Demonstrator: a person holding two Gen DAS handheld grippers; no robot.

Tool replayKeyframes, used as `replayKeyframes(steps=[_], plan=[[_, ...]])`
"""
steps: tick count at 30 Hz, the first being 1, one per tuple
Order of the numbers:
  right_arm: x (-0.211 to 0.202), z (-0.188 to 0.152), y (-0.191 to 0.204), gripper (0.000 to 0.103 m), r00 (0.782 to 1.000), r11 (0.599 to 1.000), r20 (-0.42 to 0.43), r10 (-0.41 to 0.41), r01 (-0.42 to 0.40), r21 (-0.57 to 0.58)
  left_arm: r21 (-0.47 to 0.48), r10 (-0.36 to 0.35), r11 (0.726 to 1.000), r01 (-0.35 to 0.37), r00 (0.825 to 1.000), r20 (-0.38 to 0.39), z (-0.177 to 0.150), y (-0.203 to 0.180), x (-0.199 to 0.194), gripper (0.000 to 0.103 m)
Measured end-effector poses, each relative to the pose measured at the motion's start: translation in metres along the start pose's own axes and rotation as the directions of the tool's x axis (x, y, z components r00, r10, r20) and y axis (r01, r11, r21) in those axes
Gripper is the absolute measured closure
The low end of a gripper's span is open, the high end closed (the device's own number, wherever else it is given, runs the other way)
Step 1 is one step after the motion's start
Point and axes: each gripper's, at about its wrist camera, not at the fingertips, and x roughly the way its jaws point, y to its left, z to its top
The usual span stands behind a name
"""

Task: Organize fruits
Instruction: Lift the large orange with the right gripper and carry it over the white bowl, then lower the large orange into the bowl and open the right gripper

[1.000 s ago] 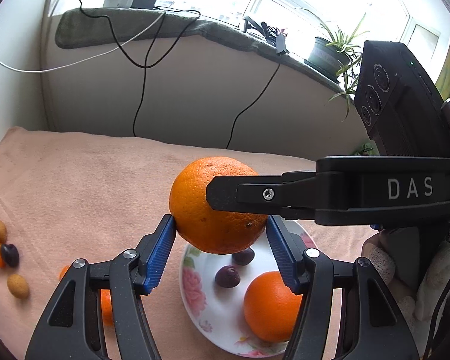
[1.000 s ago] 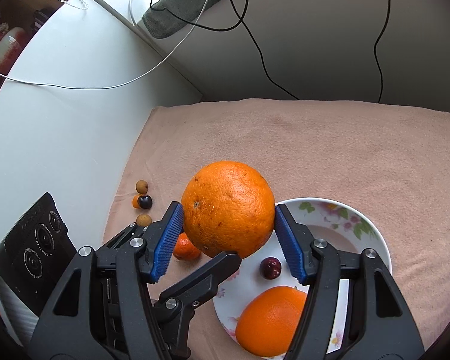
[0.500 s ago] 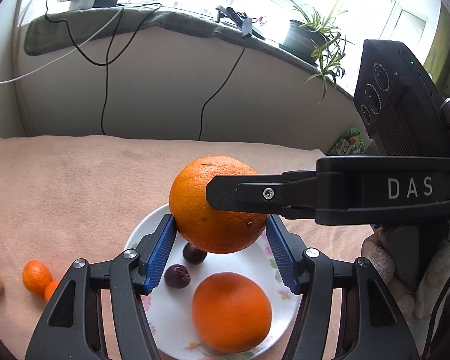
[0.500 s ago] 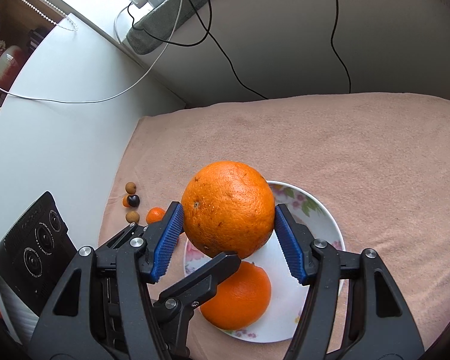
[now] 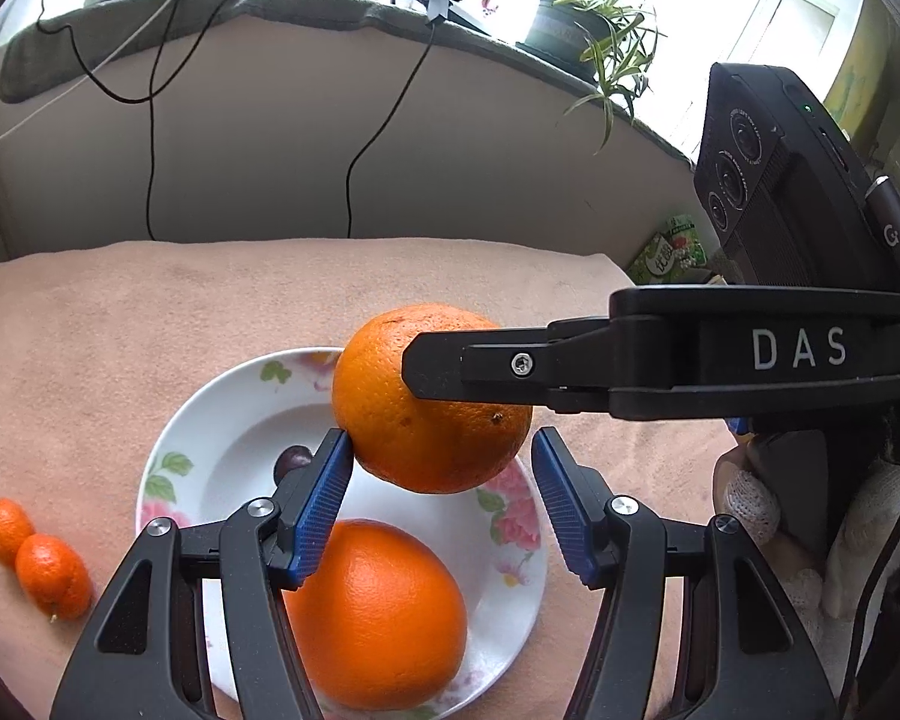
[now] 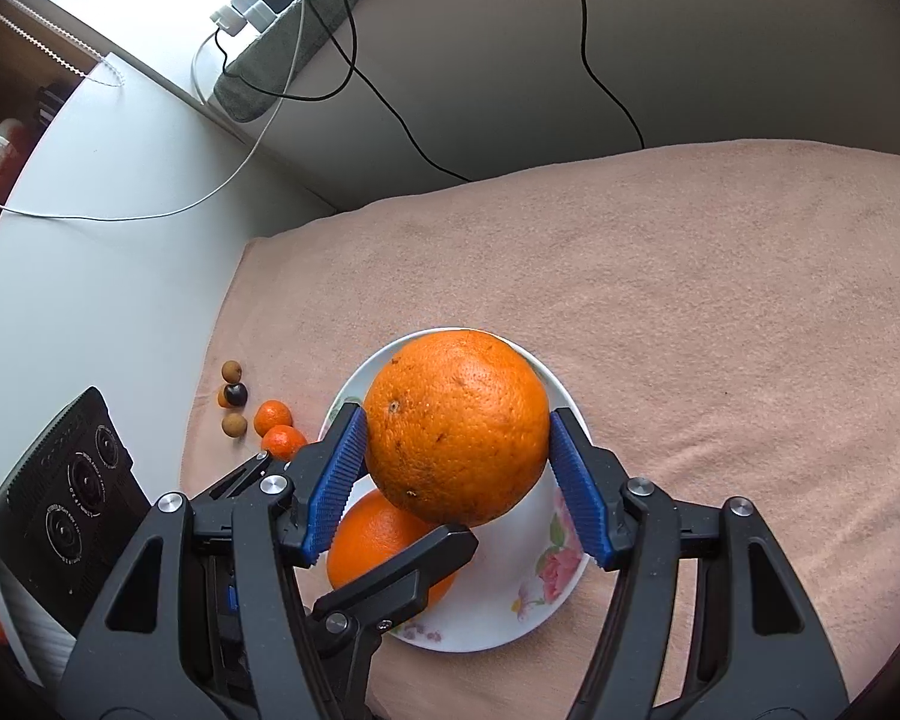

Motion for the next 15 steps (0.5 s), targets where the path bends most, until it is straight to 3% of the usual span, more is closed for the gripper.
replayKeyframes(steps=[15], plan=[[0.001, -0.005, -0.014, 0.038, 0.999, 0.999, 0.004, -0.036, 0.036, 0.009, 0.036, -0.054, 0.998, 0.055, 0.998, -0.039, -0.007, -0.02, 0.003, 0.044]])
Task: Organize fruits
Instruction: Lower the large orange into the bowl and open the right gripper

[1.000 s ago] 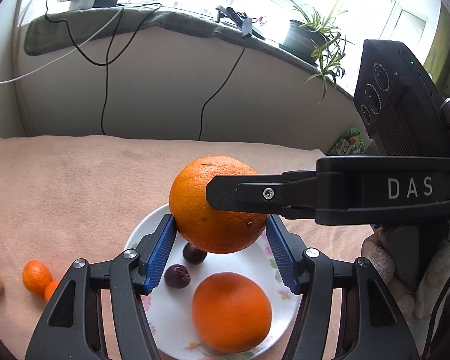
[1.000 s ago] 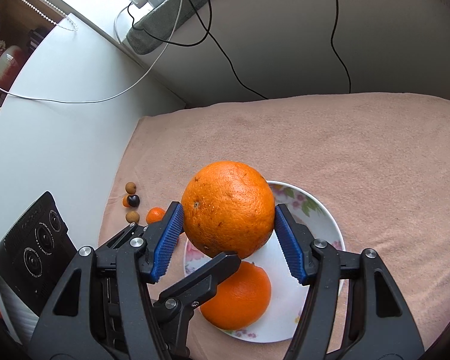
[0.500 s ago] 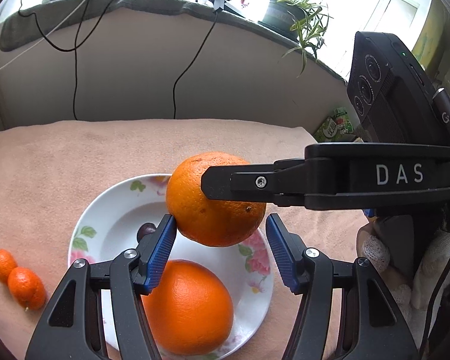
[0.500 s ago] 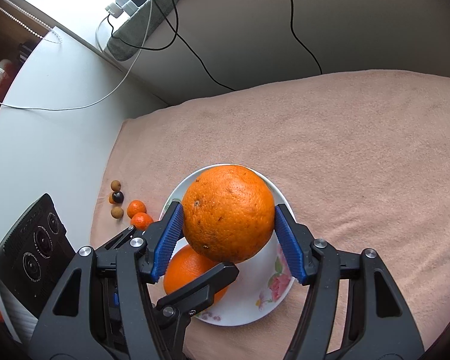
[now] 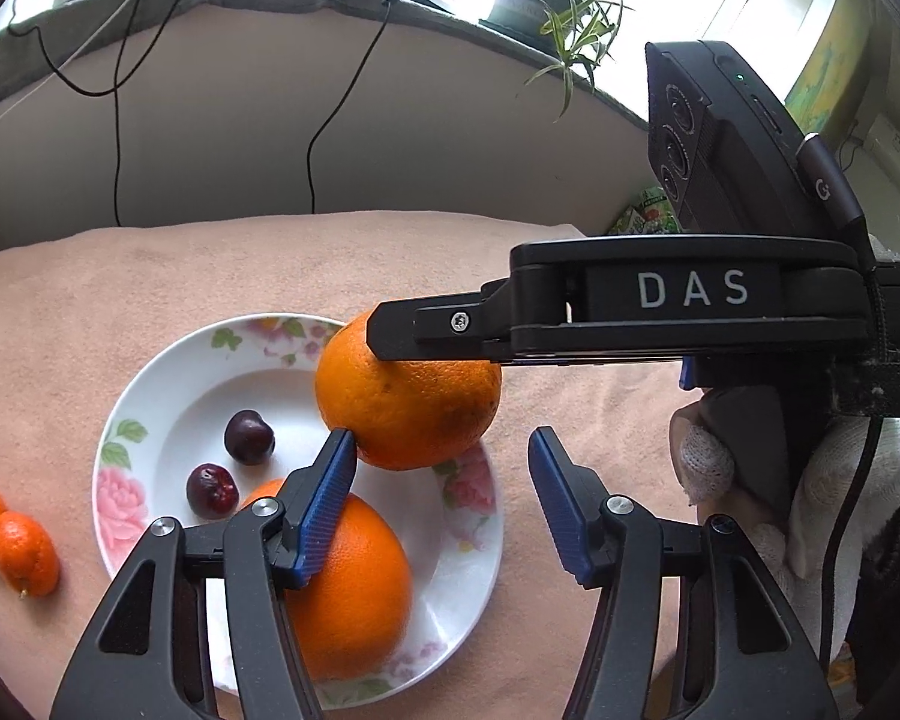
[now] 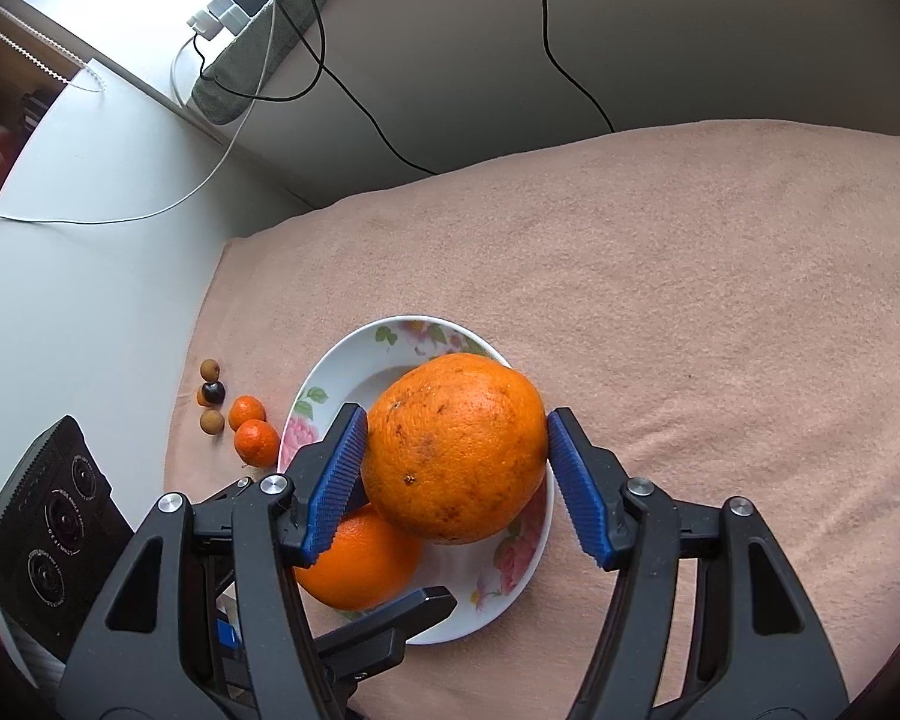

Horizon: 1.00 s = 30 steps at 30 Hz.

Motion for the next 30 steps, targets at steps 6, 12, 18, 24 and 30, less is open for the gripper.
replayKeyframes(steps=[6, 12, 18, 24, 30], plan=[[-0.002, 0.0, 0.0, 0.039, 0.999, 0.999, 0.004, 0.041, -0.041, 0.017, 0.025, -0.015, 1.0, 0.015, 1.0, 0.001, -0.01, -0.008, -0.009, 0.044], [-0.01, 0.002, 0.014, 0.04, 0.999, 0.999, 0.029, 0.04, -0.039, -0.021, 0.027, -0.025, 0.999, 0.025, 1.0, 0.011, -0.014, -0.014, -0.014, 0.045], [-0.018, 0.001, 0.015, 0.04, 0.998, 0.999, 0.055, 0.039, -0.037, -0.027, 0.032, -0.02, 0.999, 0.02, 1.0, 0.02, -0.016, -0.015, -0.023, 0.045], [-0.019, -0.003, 0.013, 0.04, 0.997, 0.999, 0.066, 0.026, -0.024, -0.025, 0.041, 0.001, 0.999, -0.003, 1.0, 0.029, -0.027, -0.016, -0.031, 0.045], [-0.025, -0.008, 0.014, 0.031, 0.993, 0.999, 0.115, -0.01, 0.015, -0.042, 0.05, 0.033, 0.998, -0.036, 0.998, 0.058, -0.034, -0.019, -0.046, 0.044]])
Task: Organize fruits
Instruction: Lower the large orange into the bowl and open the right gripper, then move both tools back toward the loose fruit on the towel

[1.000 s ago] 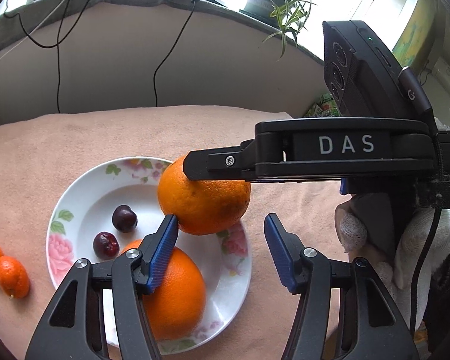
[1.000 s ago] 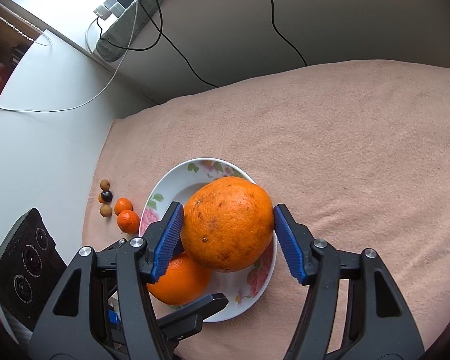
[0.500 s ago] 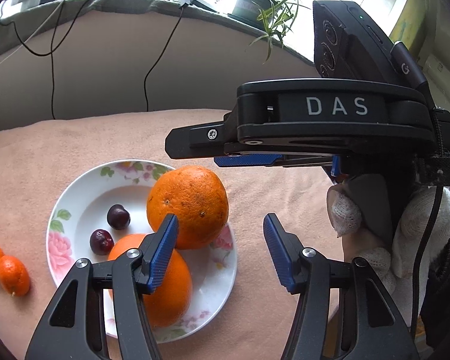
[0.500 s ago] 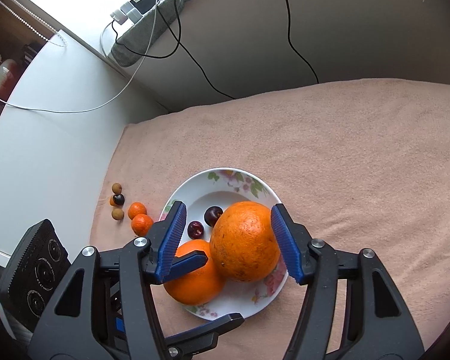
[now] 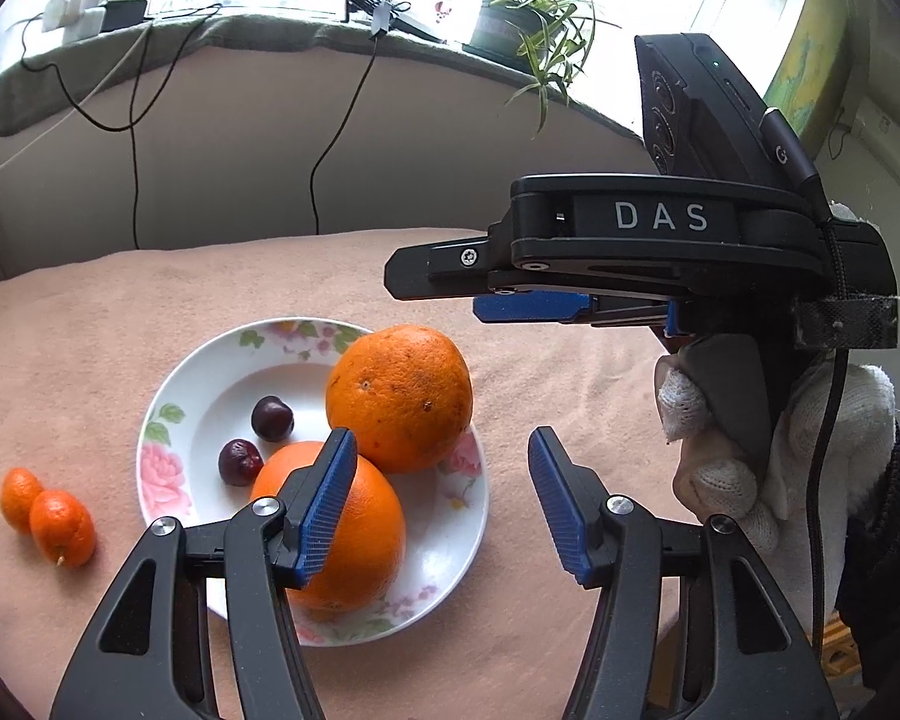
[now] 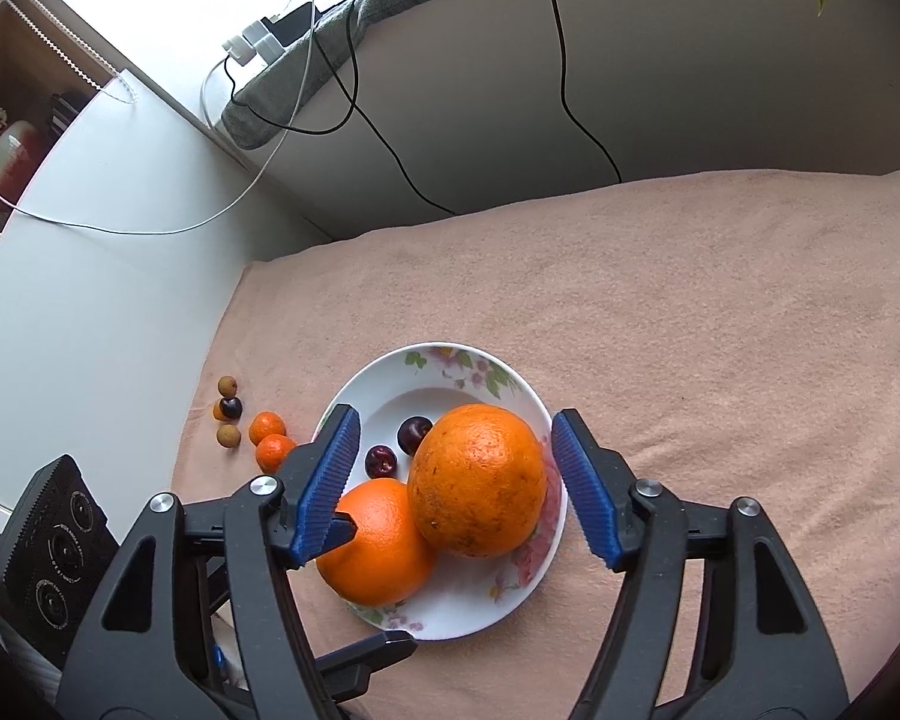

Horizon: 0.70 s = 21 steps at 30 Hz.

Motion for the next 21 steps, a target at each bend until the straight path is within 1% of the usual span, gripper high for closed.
replayKeyframes(steps=[5, 8, 12, 16, 21], plan=[[-0.005, -0.006, 0.002, 0.029, 0.999, 0.999, 0.045, -0.027, 0.028, -0.025, 0.002, 0.034, 0.999, -0.034, 0.999, 0.023, -0.005, 0.005, -0.011, 0.04], [-0.01, -0.012, -0.001, 0.024, 0.996, 1.0, 0.089, -0.027, 0.028, -0.009, 0.004, 0.061, 0.998, -0.061, 0.997, 0.04, -0.005, 0.01, -0.017, 0.04], [-0.01, -0.019, -0.003, 0.024, 0.993, 1.0, 0.116, -0.019, 0.019, 0.005, 0.0, 0.082, 0.997, -0.082, 0.995, 0.056, -0.008, 0.014, -0.021, 0.04], [-0.014, -0.027, -0.002, 0.023, 0.986, 1.0, 0.168, -0.025, 0.025, 0.003, -0.013, 0.099, 0.995, -0.099, 0.993, 0.068, -0.012, 0.02, -0.025, 0.04], [-0.019, -0.035, -0.004, 0.023, 0.977, 1.0, 0.215, 0.001, -0.005, 0.017, -0.025, 0.129, 0.992, -0.127, 0.988, 0.089, -0.016, 0.026, -0.03, 0.04]])
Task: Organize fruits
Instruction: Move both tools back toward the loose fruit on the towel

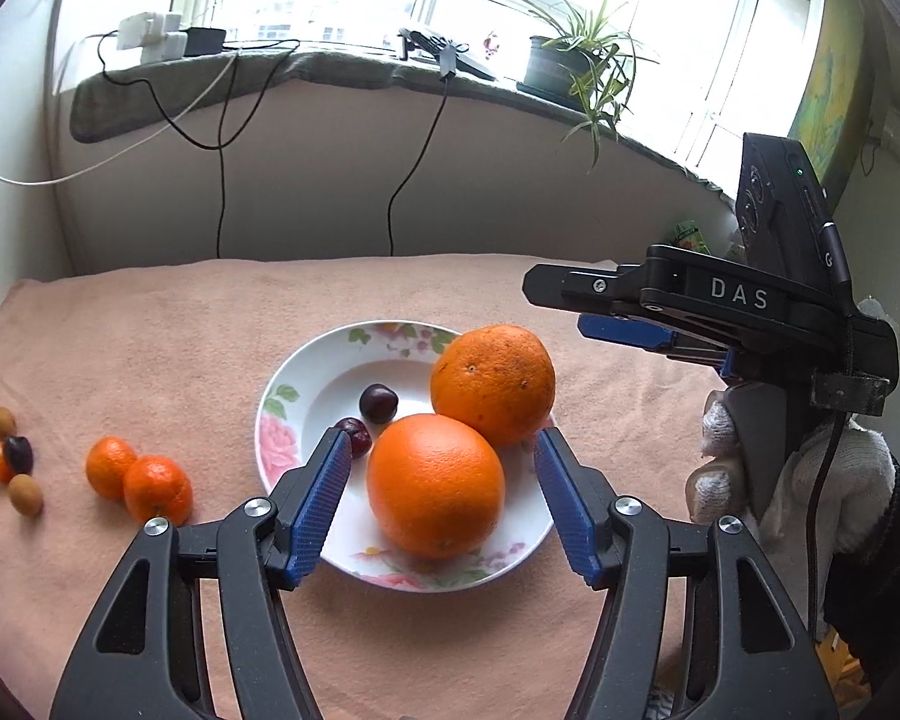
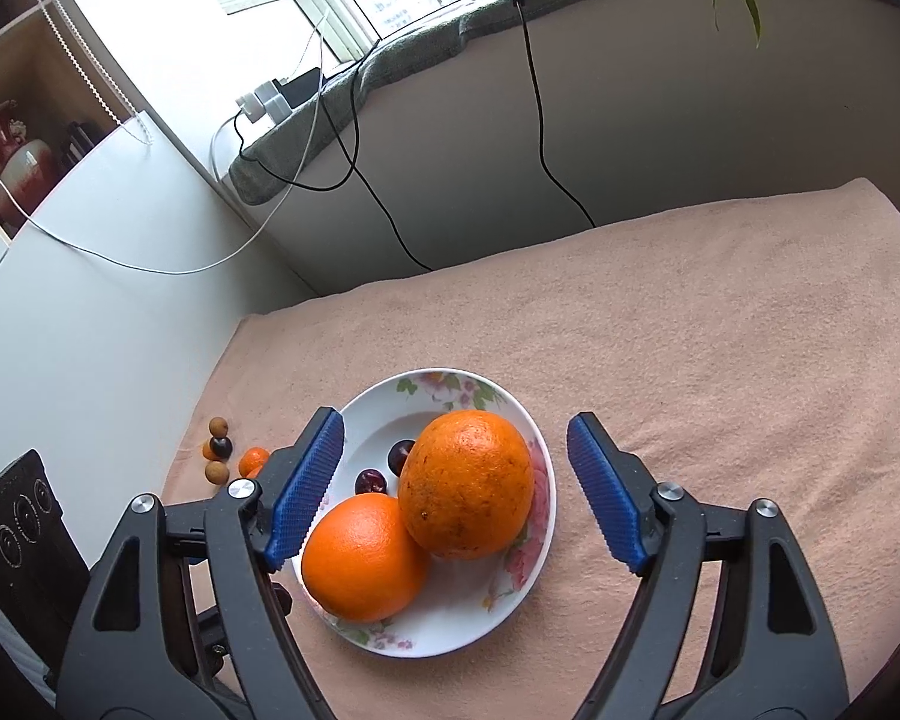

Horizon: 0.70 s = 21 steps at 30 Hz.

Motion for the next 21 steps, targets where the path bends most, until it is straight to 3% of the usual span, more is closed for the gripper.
replayKeyframes(steps=[7, 10, 21], plan=[[-0.015, -0.017, 0.023, 0.023, 0.997, 0.993, 0.072, -0.021, 0.029, -0.115, -0.015, 0.059, 0.998, -0.058, 0.998, 0.022, -0.015, 0.012, -0.011, 0.04], [-0.017, -0.025, 0.04, 0.022, 0.997, 0.983, 0.066, -0.038, 0.049, -0.174, -0.037, 0.087, 0.996, -0.086, 0.996, 0.019, -0.022, 0.023, -0.015, 0.04], [-0.008, -0.05, 0.081, 0.022, 0.998, 0.972, 0.037, 0.059, -0.049, -0.23, -0.151, 0.213, 0.966, -0.208, 0.977, 0.019, -0.051, 0.079, -0.046, 0.04]])
